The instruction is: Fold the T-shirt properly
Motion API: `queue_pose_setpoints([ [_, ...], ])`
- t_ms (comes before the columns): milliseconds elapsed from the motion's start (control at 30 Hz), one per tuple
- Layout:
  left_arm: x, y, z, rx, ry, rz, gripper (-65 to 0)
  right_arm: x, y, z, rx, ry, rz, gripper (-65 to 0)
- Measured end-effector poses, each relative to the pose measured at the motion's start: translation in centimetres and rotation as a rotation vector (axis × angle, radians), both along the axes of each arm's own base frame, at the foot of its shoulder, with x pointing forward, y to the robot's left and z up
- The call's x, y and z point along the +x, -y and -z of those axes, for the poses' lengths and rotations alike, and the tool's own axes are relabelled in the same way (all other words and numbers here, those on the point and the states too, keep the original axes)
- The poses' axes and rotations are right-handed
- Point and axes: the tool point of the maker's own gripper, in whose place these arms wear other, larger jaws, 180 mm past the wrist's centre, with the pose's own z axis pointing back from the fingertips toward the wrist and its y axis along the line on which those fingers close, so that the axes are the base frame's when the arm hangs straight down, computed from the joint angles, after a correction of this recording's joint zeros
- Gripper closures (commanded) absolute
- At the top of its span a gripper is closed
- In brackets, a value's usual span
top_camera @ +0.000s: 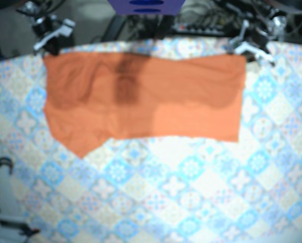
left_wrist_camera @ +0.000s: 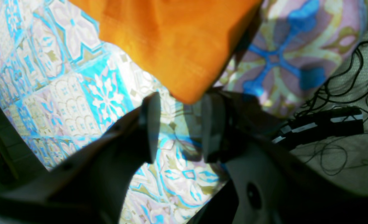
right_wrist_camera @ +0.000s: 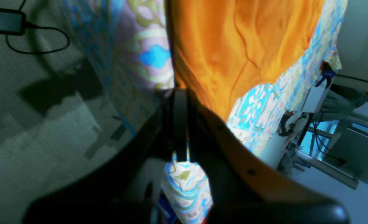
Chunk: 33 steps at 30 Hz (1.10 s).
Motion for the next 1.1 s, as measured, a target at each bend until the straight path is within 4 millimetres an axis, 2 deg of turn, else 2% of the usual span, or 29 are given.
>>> queue_pose_setpoints([
  [233, 0.0, 0.0, 0.0, 0.001, 0.001, 0.000, -17.9, 0.0, 0.0, 0.0, -0.001, 0.000, -0.001, -0.2],
  [267, 0.0, 0.0, 0.0, 0.000, 0.001, 0.000, -15.8, 0.0, 0.0, 0.0, -0.001, 0.000, -0.001, -0.2],
  [367, 0.0, 0.0, 0.0, 0.001, 0.001, 0.000, -4.0, 0.0, 0.1, 0.0, -0.001, 0.000, -0.001, -0.2],
  [433, 0.0, 0.0, 0.0, 0.000, 0.001, 0.000, 0.0, 0.0, 0.0, 0.0, -0.001, 0.000, -0.001, -0.2],
  [900, -0.1, 0.0, 0.0, 0.000, -0.002, 0.001, 0.0, 0.0, 0.0, 0.0, -0.001, 0.000, -0.001, -0.3],
  [1033, -1.4, -0.9, -0.1, 0.029, -0.037, 0.026, 0.0, 0.0, 0.0, 0.0, -0.001, 0.001, 0.000, -0.3],
  [1100, -1.8, -0.7, -0.1, 0.026, -0.044, 0.028, 0.0, 0.0, 0.0, 0.0, -0.001, 0.000, -0.001, -0.3],
])
